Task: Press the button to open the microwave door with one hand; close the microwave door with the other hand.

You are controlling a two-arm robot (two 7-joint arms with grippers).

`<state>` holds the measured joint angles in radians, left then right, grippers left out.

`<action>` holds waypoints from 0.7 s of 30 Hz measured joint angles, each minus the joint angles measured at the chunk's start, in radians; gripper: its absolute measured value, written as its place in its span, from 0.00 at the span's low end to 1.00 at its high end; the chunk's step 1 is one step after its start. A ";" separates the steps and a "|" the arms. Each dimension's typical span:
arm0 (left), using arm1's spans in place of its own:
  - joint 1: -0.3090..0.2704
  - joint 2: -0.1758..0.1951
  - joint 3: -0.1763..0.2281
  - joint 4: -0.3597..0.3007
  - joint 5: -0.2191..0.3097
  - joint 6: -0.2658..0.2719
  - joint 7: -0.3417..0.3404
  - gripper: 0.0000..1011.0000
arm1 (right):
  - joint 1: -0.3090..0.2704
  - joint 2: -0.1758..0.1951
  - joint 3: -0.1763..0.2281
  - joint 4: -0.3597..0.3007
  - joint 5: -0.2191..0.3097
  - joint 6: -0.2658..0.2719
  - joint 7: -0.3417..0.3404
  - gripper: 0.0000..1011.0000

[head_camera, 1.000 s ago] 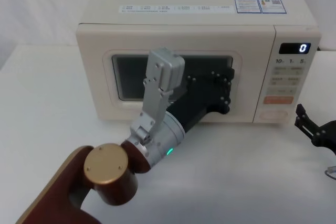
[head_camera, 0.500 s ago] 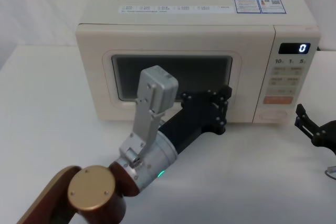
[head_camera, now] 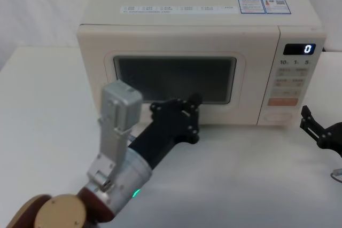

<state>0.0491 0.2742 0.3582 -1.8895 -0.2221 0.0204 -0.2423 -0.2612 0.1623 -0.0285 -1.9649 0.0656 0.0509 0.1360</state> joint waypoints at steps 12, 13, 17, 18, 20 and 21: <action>0.145 0.018 -0.130 -0.082 0.032 -0.016 0.083 0.00 | 0.000 0.000 0.000 0.000 0.000 0.000 0.000 0.99; 0.155 0.017 -0.143 -0.085 0.034 -0.018 0.090 0.00 | 0.000 0.000 0.000 0.000 0.000 0.000 0.000 0.99; 0.198 0.008 -0.207 -0.088 0.040 -0.045 0.125 0.00 | 0.000 0.000 0.000 0.000 0.000 0.000 0.000 0.99; 0.210 0.004 -0.228 -0.083 0.039 -0.055 0.133 0.00 | 0.000 0.000 0.000 0.000 0.000 0.000 0.000 0.99; 0.219 0.000 -0.245 -0.076 0.037 -0.066 0.137 0.00 | 0.000 0.000 0.000 0.000 0.000 0.000 0.000 0.99; 0.223 -0.002 -0.253 -0.072 0.035 -0.071 0.138 0.00 | 0.000 0.000 0.000 0.000 0.000 0.000 0.000 0.99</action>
<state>0.2717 0.2718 0.1051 -1.9620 -0.1867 -0.0504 -0.1041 -0.2612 0.1624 -0.0286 -1.9649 0.0656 0.0509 0.1360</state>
